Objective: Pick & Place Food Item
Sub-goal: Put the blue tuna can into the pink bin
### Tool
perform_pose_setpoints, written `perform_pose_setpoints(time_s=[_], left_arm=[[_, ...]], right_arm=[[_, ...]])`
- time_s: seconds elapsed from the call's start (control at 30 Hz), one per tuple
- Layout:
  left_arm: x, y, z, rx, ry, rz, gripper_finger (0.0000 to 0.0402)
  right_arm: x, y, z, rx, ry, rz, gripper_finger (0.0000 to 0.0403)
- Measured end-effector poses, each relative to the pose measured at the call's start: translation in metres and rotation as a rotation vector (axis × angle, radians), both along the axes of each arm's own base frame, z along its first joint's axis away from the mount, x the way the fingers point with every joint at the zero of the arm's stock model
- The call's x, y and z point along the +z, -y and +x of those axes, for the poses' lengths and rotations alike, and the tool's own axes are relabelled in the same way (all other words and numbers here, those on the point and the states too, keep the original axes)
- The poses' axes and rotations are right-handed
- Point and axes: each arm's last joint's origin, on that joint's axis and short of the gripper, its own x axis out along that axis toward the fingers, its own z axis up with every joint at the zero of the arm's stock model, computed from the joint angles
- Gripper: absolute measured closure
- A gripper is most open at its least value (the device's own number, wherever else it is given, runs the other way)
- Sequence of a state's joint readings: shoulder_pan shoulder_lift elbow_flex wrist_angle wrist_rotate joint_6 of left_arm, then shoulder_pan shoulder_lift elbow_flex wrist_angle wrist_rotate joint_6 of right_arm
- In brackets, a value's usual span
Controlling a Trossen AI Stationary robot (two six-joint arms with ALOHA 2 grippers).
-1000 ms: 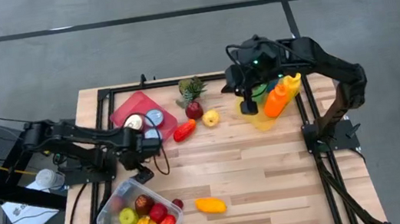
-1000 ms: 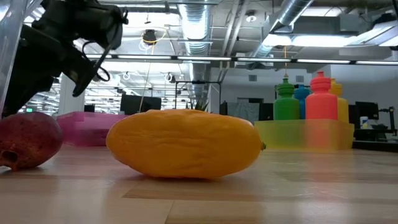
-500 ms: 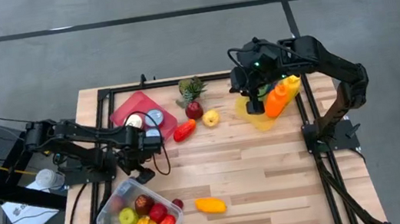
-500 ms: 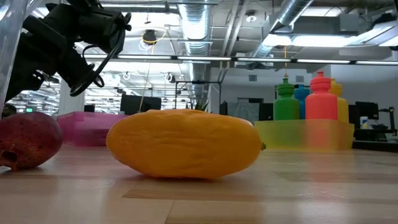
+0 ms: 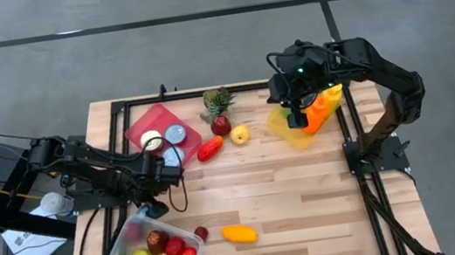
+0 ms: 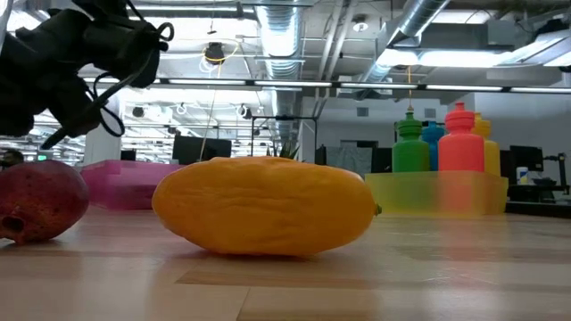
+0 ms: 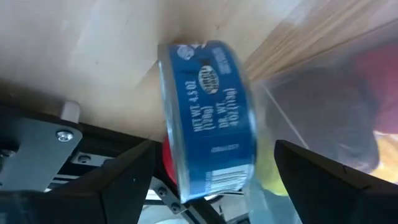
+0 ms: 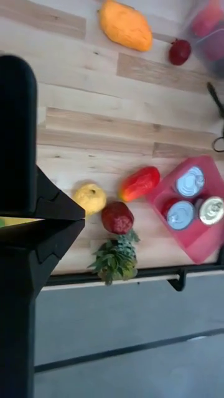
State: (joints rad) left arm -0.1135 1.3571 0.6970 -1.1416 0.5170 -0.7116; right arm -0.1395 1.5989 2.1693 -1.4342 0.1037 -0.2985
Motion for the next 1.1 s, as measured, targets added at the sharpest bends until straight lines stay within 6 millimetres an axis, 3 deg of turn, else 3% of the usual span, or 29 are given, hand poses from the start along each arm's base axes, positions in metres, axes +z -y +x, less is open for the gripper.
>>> perform_pose_setpoints(time_s=[0.2, 0.33, 0.53, 0.67, 0.87, 1.0, 1.1], left_arm=[[-0.003, -0.001, -0.003, 0.004, -0.012, 0.006, 0.0093], [-0.004, -0.001, -0.001, 0.004, 0.007, 0.004, 0.0148], [-0.005, 0.000, 0.003, 0.007, 0.056, -0.004, 0.0271], [-0.004, 0.000, 0.004, 0.011, 0.057, -0.003, 0.0269], [0.014, -0.003, 0.012, 0.032, 0.136, 0.041, 0.0269], [0.040, -0.014, 0.020, 0.079, 0.234, 0.108, 0.0269], [0.065, -0.026, 0.027, 0.137, 0.351, 0.171, 0.0269]], right_arm=[[0.006, 0.001, -0.005, -0.009, 0.045, -0.007, 0.0403], [0.008, 0.001, -0.008, -0.016, 0.055, -0.010, 0.0403], [0.008, 0.001, -0.008, -0.022, 0.051, -0.005, 0.0403], [0.011, -0.001, -0.012, -0.017, 0.065, -0.006, 0.0403], [0.032, -0.009, -0.050, -0.037, 0.178, 0.015, 0.0403], [0.048, -0.012, -0.092, -0.031, 0.280, 0.000, 0.0403], [0.049, -0.012, -0.125, -0.021, 0.390, 0.008, 0.0403]])
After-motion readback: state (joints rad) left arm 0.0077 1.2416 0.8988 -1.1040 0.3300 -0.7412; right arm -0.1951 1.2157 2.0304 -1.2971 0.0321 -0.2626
